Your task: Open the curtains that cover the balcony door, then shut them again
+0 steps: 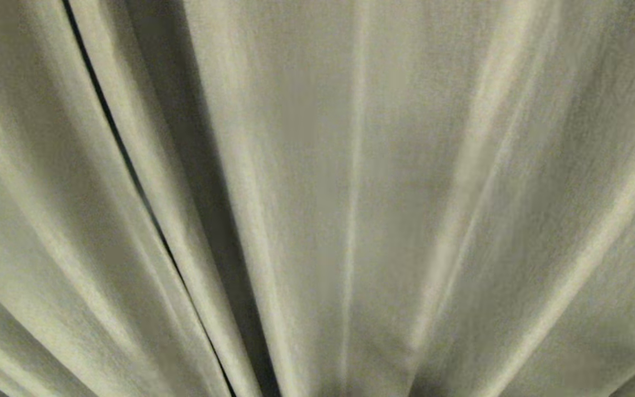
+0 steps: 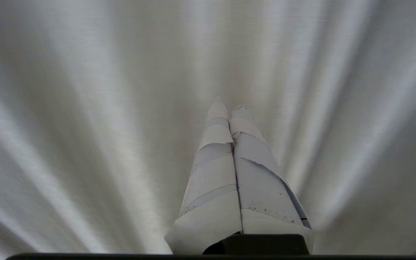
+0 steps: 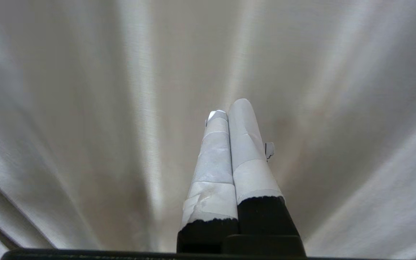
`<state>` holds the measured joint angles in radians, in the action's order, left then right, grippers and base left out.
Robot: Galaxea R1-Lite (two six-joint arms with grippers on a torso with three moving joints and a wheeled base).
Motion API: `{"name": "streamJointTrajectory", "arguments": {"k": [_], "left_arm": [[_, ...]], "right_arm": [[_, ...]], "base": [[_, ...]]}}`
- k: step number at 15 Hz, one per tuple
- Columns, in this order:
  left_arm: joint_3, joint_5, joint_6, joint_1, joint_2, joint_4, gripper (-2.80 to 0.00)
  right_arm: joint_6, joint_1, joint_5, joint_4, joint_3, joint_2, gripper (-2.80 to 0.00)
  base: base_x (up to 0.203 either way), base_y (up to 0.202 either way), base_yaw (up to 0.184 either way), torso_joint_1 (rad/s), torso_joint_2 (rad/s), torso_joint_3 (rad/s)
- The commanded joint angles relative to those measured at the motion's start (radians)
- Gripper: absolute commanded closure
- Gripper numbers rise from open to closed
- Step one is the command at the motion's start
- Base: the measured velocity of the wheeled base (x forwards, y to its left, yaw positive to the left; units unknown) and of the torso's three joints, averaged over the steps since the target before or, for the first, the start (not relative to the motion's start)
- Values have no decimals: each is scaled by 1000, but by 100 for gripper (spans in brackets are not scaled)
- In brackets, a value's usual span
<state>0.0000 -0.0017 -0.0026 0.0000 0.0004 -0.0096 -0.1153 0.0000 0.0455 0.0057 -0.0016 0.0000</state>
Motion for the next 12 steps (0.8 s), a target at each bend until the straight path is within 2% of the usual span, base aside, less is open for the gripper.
{"name": "streamJointTrajectory", "arguments": {"k": [1,9,12], "left_arm": [[0,0,0,0,0,-1,0],[0,0,-8,0,0,0,0],[0,0,-8,0,0,0,0]], "right_arm": [[-1,0,0,0,0,1,0],[-1,0,0,0,0,2,0],[-1,0,0,0,0,2,0]], "base": [[0,201,0,-2,2,4],[0,191,2,2,1,2],[-58,167,-7,3,3,0]]}}
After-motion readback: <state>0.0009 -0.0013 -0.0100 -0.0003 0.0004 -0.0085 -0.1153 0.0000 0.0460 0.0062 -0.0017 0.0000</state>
